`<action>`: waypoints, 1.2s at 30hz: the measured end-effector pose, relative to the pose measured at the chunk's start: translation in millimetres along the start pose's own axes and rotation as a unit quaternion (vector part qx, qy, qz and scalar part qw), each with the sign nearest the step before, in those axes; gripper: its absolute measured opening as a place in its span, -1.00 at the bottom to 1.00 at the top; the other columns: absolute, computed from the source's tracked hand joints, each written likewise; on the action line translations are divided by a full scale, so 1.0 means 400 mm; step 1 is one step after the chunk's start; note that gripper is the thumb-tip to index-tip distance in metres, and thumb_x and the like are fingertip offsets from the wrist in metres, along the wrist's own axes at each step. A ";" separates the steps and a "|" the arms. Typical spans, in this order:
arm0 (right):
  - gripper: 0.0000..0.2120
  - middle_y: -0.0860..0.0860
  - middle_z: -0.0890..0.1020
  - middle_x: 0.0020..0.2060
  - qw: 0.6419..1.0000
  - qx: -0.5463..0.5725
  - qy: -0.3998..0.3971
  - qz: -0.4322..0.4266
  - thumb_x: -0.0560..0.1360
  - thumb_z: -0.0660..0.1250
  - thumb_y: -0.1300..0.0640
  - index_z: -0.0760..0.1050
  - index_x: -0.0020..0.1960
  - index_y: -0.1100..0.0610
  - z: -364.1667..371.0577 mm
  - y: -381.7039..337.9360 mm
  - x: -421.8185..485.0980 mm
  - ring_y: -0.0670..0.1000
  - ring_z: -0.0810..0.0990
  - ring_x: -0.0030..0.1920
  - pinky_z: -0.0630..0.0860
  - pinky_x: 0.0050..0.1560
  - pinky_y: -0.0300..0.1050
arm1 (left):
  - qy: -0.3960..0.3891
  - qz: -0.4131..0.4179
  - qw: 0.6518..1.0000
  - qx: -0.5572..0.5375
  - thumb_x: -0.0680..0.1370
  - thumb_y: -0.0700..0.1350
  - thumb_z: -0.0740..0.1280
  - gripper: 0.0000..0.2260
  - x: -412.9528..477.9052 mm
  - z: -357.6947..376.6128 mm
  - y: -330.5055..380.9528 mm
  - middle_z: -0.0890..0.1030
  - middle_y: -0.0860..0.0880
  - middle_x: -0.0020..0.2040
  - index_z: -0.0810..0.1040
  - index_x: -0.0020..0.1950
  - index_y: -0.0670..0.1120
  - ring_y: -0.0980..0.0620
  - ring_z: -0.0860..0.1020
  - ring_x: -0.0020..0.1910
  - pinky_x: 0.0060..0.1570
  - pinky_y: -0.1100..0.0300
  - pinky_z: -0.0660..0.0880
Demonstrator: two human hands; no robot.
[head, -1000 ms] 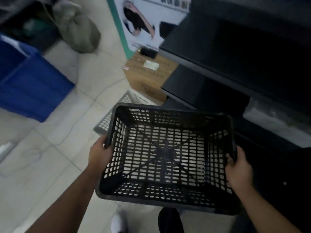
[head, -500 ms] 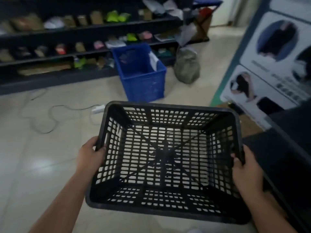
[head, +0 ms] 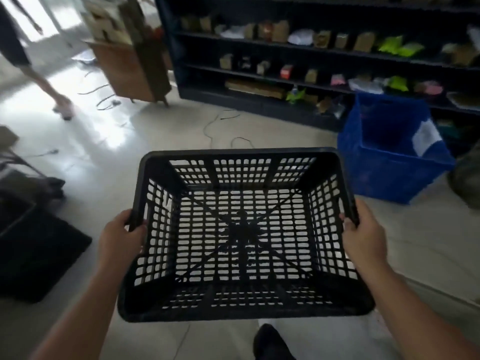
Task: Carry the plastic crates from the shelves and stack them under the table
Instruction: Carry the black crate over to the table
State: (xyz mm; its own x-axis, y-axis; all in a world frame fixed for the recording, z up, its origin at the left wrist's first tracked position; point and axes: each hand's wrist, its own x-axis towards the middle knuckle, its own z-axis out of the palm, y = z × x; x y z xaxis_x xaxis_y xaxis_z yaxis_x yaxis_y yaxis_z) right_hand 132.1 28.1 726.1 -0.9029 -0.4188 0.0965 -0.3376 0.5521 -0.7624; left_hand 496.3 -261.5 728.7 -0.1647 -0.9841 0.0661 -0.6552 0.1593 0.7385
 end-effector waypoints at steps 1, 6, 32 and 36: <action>-0.55 -0.11 0.62 -0.03 0.999 0.010 -0.029 -0.021 0.56 0.20 0.28 0.42 0.38 -0.09 0.077 -0.052 0.038 0.00 0.55 -0.08 0.41 -0.11 -0.10 | 0.031 -0.015 0.999 0.003 0.44 -0.23 0.43 -0.73 0.027 -0.042 -0.036 0.64 0.10 -0.28 0.66 0.10 0.02 0.06 0.59 -0.36 -0.35 0.17 0.43; -0.54 -0.15 0.55 -0.06 0.983 0.023 -0.127 -0.128 0.55 0.20 0.29 0.42 0.38 -0.05 0.382 -0.313 0.167 -0.02 0.50 -0.07 0.41 -0.09 -0.08 | 0.128 -0.101 0.987 0.007 0.46 -0.19 0.41 -0.81 0.114 -0.217 -0.150 0.65 0.04 -0.28 0.64 0.00 0.07 -0.04 0.61 -0.26 -0.23 0.02 0.50; -0.55 -0.06 0.67 -0.03 0.842 0.049 -0.409 -0.347 0.52 0.23 0.29 0.46 0.35 -0.05 1.704 -1.542 -0.271 0.06 0.58 -0.10 0.42 -0.15 -0.07 | 0.399 -0.391 0.829 -0.023 0.50 -0.25 0.40 -0.79 0.502 -1.066 -0.942 0.60 0.01 -0.52 0.66 0.07 -0.01 0.01 0.59 -0.51 -0.45 0.19 0.42; -0.54 -0.18 0.61 -0.13 0.838 0.048 -0.423 -0.343 0.52 0.21 0.29 0.46 0.33 -0.09 1.890 -1.673 -0.303 0.07 0.60 -0.09 0.42 -0.19 -0.08 | 0.396 -0.396 0.828 -0.023 0.49 -0.26 0.40 -0.77 0.666 -1.150 -1.071 0.59 0.04 -0.53 0.66 0.11 -0.03 0.09 0.55 -0.57 -0.58 0.29 0.39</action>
State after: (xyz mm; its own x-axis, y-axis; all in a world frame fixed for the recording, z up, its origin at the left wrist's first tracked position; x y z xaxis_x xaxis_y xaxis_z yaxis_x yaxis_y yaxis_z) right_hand 668.5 -835.7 740.8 0.0193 -0.9970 0.0749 -0.6403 -0.0699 -0.7649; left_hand 1072.1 -627.9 738.7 0.8507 -0.5236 -0.0456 -0.2946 -0.5469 0.7837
